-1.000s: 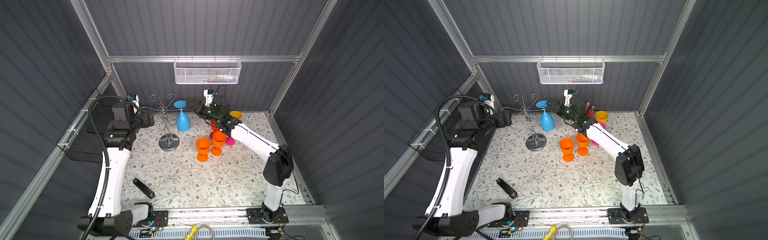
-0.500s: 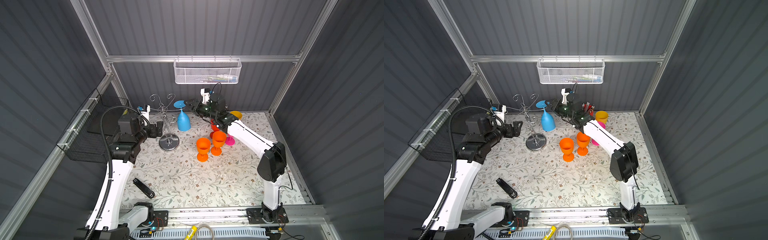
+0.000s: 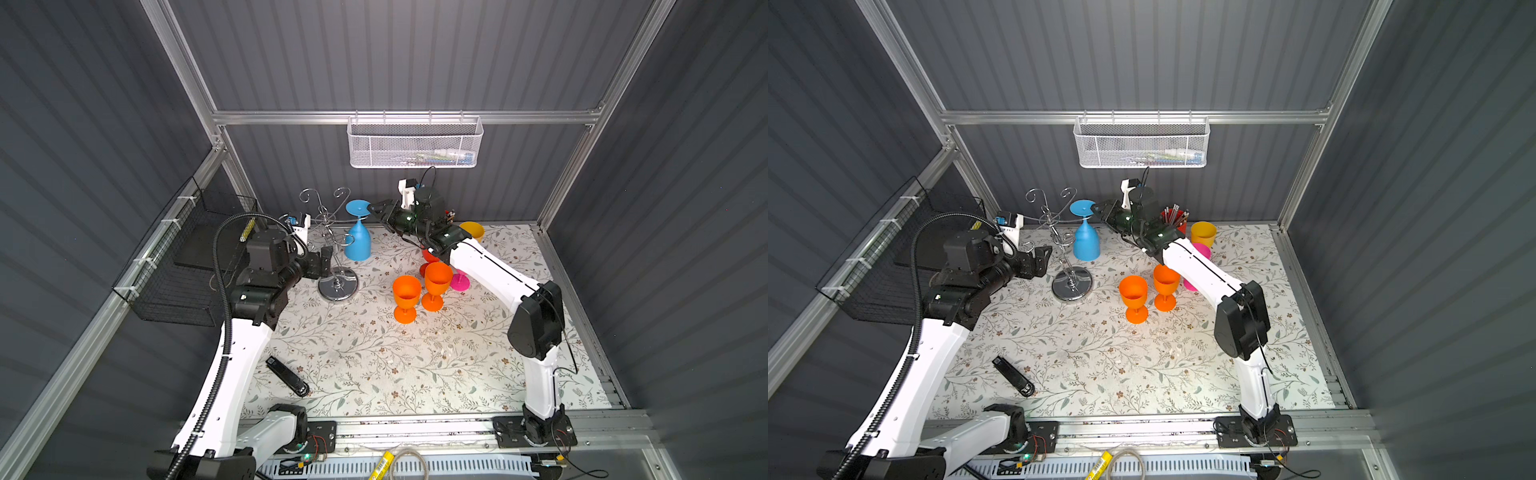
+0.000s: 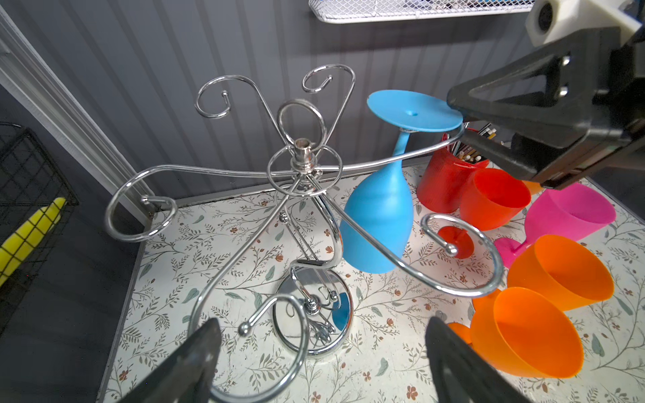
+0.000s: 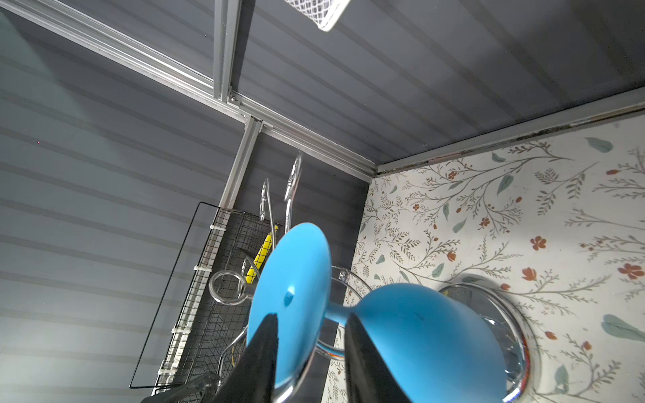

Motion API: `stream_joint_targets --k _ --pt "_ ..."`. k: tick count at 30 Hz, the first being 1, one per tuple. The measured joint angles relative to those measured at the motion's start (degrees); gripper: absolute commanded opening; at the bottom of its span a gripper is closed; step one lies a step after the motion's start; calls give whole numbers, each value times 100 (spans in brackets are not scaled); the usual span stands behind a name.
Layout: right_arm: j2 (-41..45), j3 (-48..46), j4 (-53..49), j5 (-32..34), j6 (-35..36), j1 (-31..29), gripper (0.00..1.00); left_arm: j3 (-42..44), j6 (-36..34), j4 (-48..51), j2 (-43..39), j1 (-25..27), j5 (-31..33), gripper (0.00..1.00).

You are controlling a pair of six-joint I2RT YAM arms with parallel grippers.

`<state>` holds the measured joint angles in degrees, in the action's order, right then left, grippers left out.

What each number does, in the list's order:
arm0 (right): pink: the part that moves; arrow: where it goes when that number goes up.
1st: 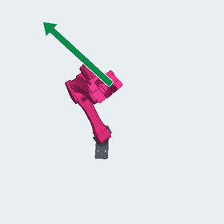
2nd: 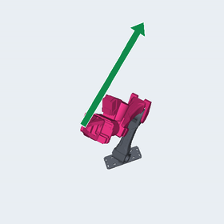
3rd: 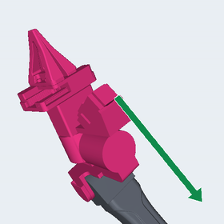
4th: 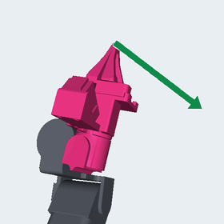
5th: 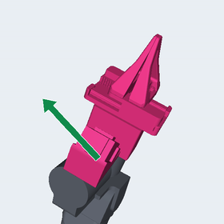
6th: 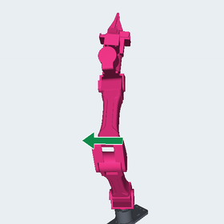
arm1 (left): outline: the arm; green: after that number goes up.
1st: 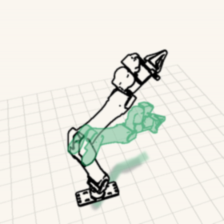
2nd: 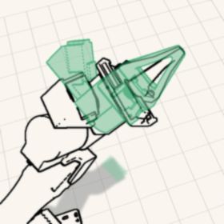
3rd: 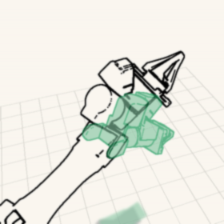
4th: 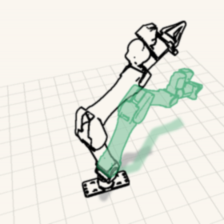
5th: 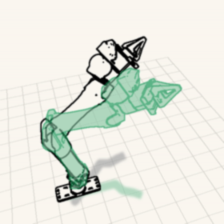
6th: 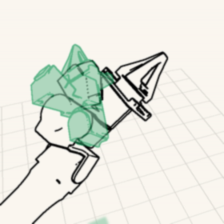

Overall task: Take the wine glass off the wine glass rack
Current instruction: 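Move the right gripper toward the blue glass on the rack, then close the right gripper on the blue glass stem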

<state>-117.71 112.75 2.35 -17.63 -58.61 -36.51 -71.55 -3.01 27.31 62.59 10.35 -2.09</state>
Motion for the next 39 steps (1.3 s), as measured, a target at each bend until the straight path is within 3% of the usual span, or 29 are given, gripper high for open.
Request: stream_joint_targets --k 18,39 --pt "-378 479 -114 136 116 0 27 76 -94 -87 -13 68 166 90" --pt "-389 890 -428 240 505 -24 28 94 -109 -120 -9 118 210 88"
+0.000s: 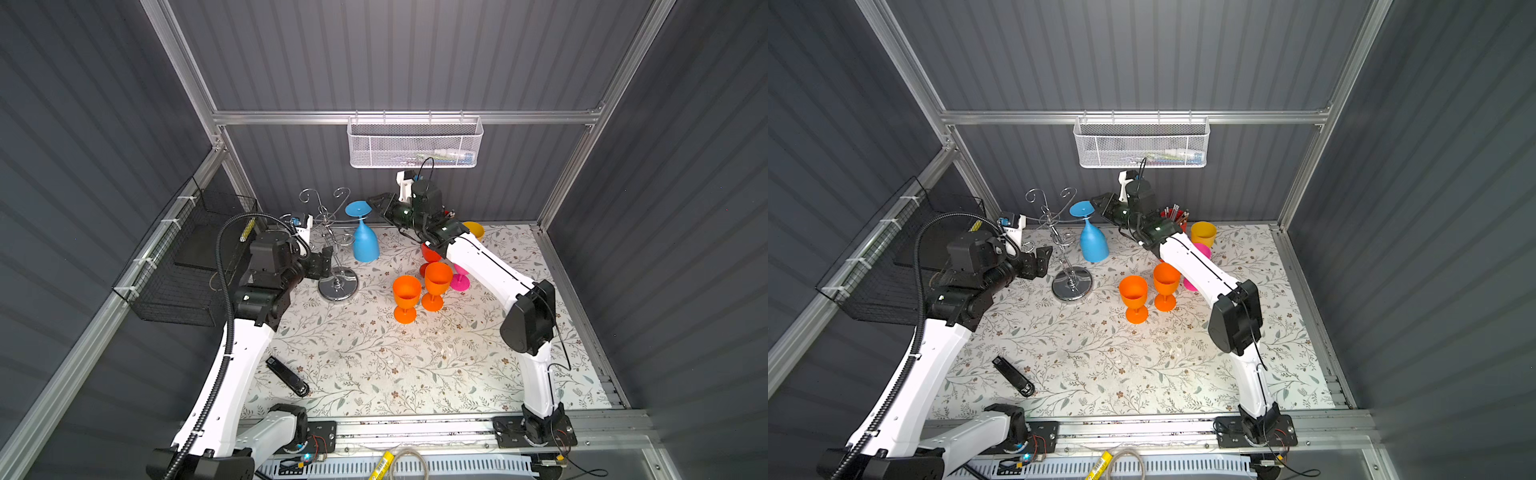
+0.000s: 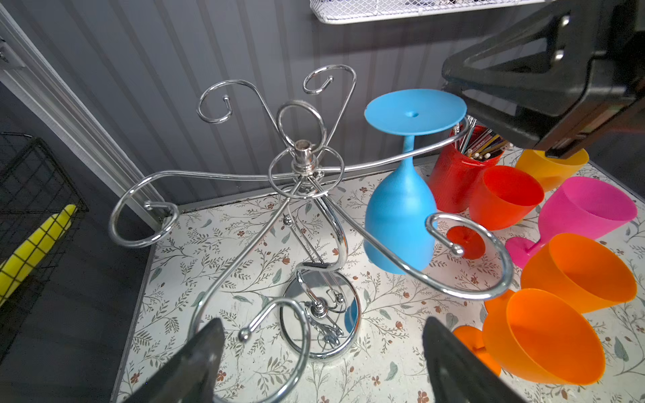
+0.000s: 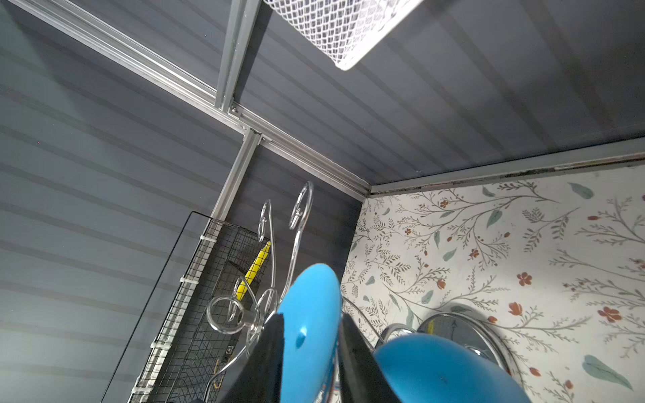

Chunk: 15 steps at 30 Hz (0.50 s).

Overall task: Take the wine glass off the wine glass rack
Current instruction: 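Close the right gripper on the blue glass stem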

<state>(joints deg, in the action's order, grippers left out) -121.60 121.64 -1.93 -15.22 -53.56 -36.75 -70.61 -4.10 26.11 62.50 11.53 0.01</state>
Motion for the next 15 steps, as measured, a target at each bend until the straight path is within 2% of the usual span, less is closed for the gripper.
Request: stream_joint_targets --k 11,15 --pt "-17 313 -160 28 173 -83 29 2 0 -7 2 7 0 88" --pt "-35 319 -278 94 254 -98 37 2 0 -4 2 9 0 88"
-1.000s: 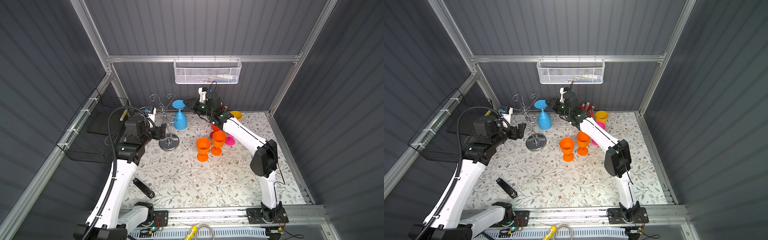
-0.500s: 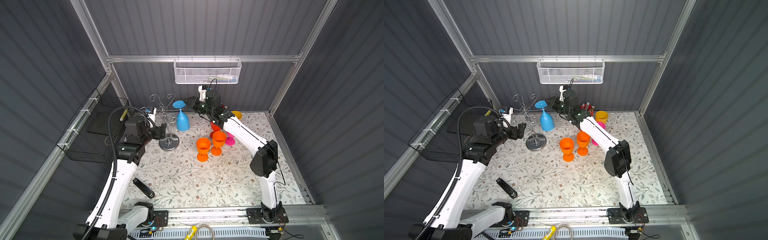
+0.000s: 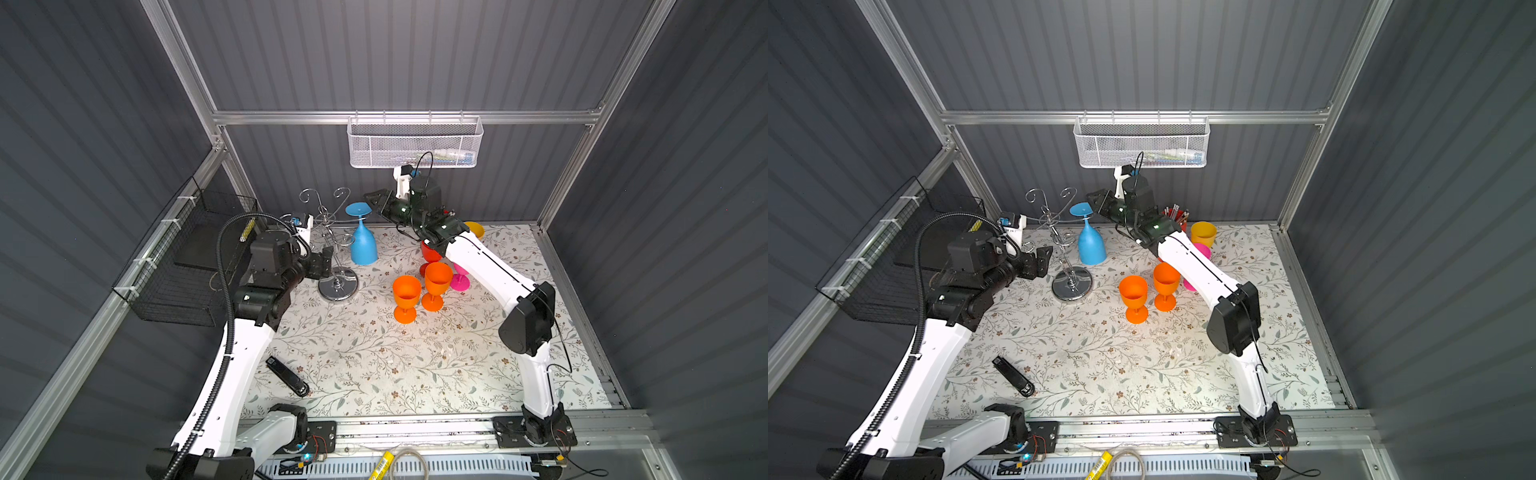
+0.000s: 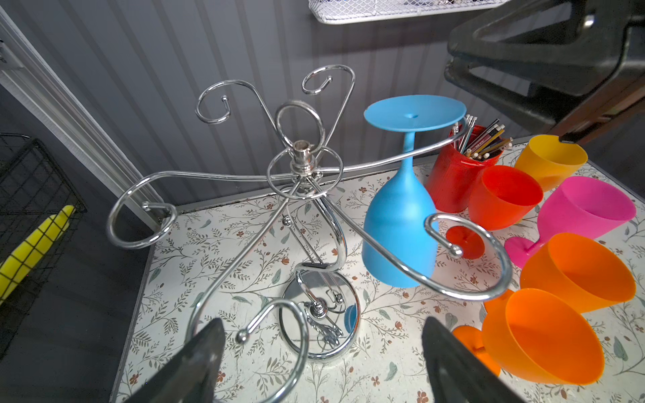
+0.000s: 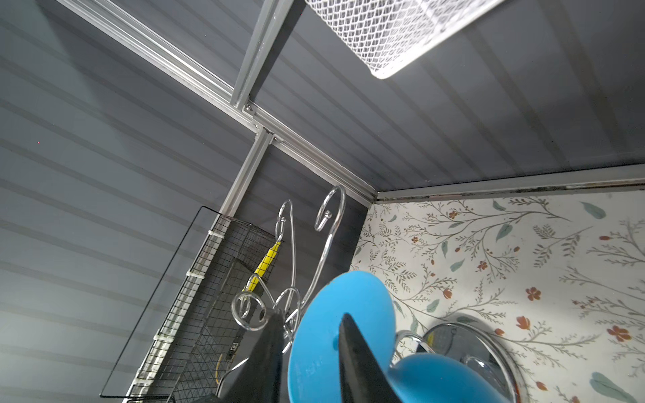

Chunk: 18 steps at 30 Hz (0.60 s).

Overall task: Take the wine glass off the wine glass rack
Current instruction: 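Close the right gripper on the blue glass stem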

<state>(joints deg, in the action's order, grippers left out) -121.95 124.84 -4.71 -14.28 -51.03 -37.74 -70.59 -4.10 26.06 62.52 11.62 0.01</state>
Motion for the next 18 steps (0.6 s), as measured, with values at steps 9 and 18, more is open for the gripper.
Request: stream_joint_targets --k 9,18 --pt "0 0 -136 321 201 9 51 0 -2 -7 15 37 2 87" --pt "-39 31 -140 380 199 33 54 26 -22 -46 50 68 4 87"
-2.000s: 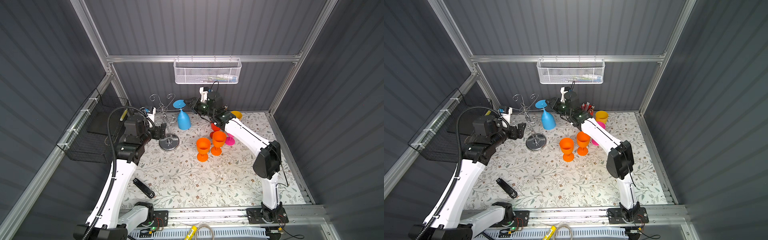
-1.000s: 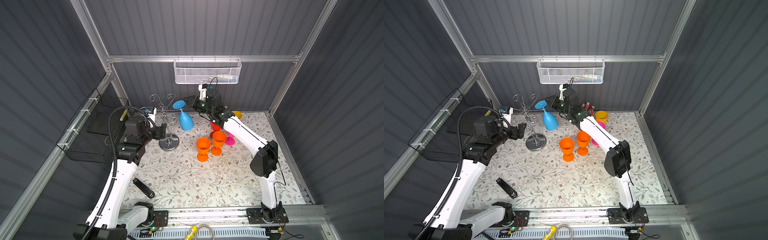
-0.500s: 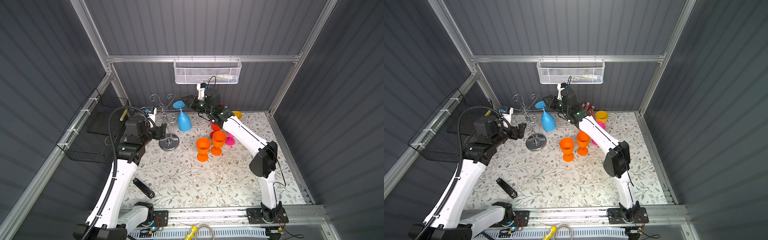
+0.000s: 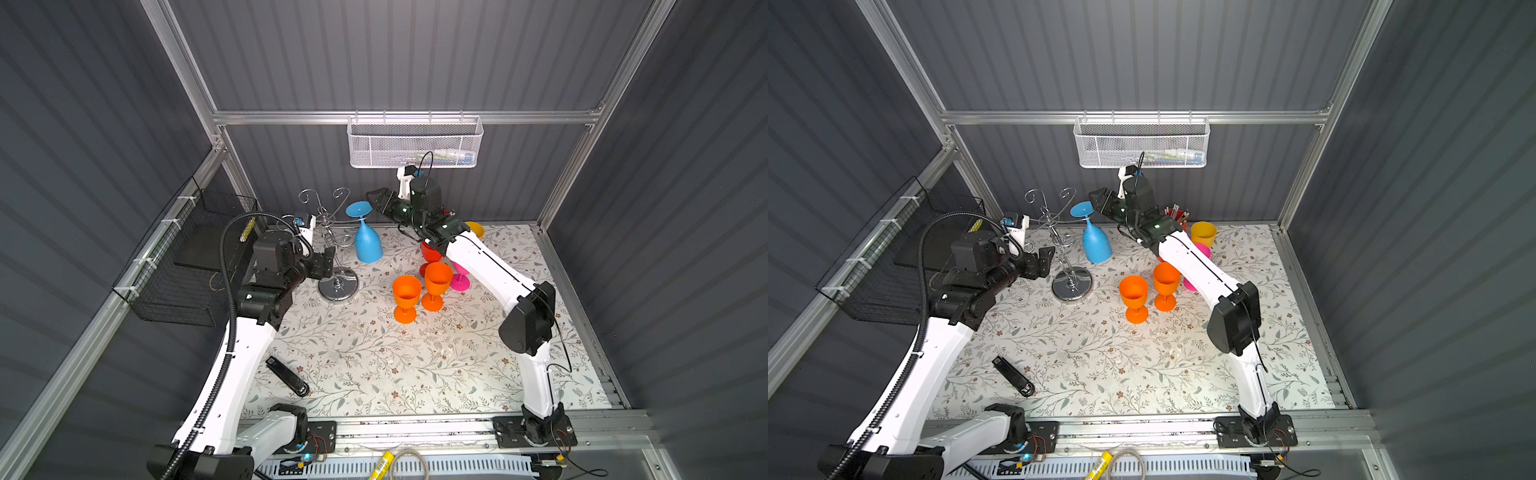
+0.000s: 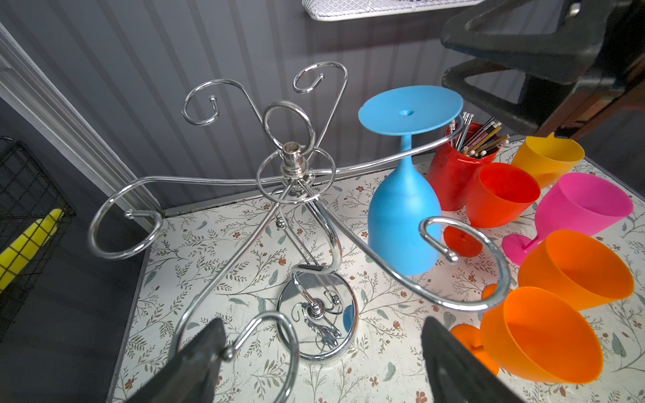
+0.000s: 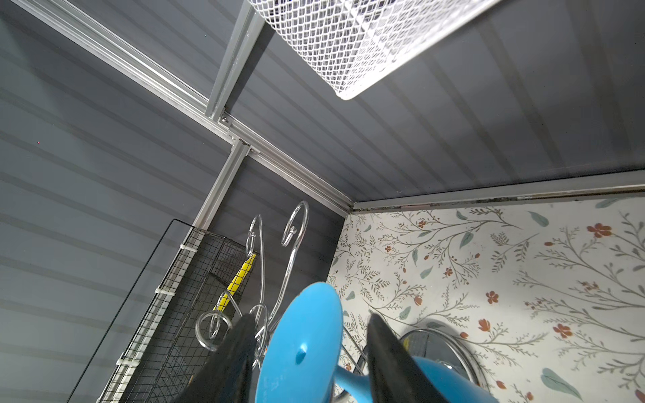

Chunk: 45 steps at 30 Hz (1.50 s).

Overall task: Take the wine glass off the wine glass rack
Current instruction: 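Close the right gripper on the blue glass stem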

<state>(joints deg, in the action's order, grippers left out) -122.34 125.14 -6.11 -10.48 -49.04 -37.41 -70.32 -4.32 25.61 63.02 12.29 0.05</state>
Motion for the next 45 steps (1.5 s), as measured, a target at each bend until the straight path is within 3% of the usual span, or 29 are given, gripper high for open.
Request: stream_joint_targets --k 24,45 --pt "-404 328 66 -345 -118 -9 53 2 -2 -39 17 15 0 87" --pt "-404 699 -111 -293 455 -168 55 2 -2 -44 26 37 26 86"
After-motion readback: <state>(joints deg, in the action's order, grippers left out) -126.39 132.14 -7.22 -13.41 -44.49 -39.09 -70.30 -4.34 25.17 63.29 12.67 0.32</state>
